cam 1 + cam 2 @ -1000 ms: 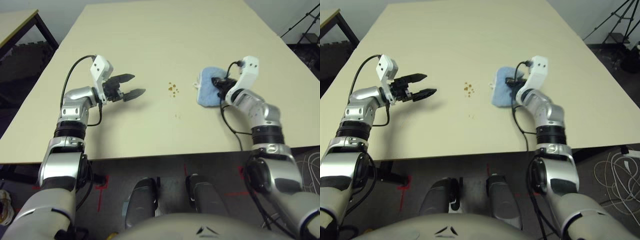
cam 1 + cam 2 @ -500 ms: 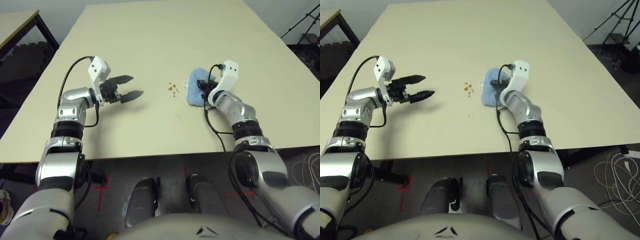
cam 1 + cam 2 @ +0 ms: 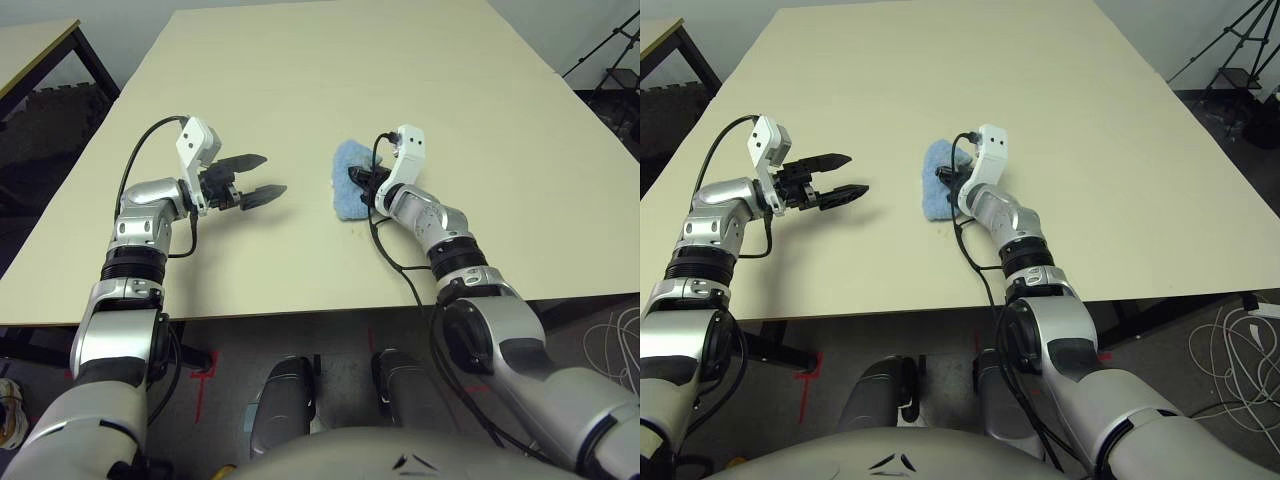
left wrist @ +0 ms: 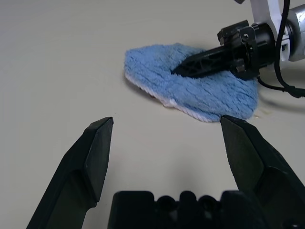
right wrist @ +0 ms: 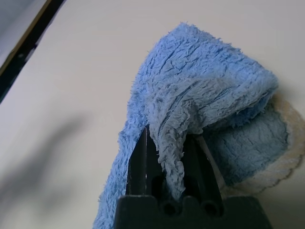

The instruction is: Wipe the water off the table with a rag.

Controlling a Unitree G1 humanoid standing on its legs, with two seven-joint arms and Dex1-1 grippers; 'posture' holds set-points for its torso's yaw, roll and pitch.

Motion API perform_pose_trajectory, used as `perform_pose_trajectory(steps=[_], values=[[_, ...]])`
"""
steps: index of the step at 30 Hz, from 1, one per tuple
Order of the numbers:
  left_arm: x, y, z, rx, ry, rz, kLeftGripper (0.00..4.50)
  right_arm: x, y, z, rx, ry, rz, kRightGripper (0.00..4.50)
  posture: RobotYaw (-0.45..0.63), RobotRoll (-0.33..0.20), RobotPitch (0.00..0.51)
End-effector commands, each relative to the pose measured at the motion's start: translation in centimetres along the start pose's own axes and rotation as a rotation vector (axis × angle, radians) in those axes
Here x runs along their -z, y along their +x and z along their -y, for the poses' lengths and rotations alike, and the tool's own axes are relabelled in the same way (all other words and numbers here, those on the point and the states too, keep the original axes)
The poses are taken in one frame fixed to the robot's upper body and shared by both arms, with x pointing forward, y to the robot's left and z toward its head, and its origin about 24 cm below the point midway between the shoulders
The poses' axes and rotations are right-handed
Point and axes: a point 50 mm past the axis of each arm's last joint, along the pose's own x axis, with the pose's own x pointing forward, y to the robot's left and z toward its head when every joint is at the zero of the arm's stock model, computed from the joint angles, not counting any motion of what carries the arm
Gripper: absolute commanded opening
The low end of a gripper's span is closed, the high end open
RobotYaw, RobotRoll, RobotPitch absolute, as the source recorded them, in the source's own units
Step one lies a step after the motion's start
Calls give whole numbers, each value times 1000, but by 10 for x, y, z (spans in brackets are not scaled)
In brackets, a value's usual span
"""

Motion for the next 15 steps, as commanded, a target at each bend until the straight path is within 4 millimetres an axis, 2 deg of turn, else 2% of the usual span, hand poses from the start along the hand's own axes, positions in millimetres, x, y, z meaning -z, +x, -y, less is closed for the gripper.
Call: perform_pose_trajectory(steps=[1, 5, 8, 15], values=[[0, -4, 0, -9, 4, -8, 4500, 19, 1, -9, -64, 15, -85, 17, -136, 0, 92], [0, -5, 0, -12, 4, -8, 4500, 23, -2, -13, -111, 20, -117, 17, -136, 0, 88], [0, -4, 0, -14, 5, -9, 4500, 18, -4, -10, -95, 13, -102, 17, -139, 0, 86], [-1, -1, 1, -11, 11, -7, 4500, -21, -18, 25, 81, -8, 73, 17, -148, 0, 86]])
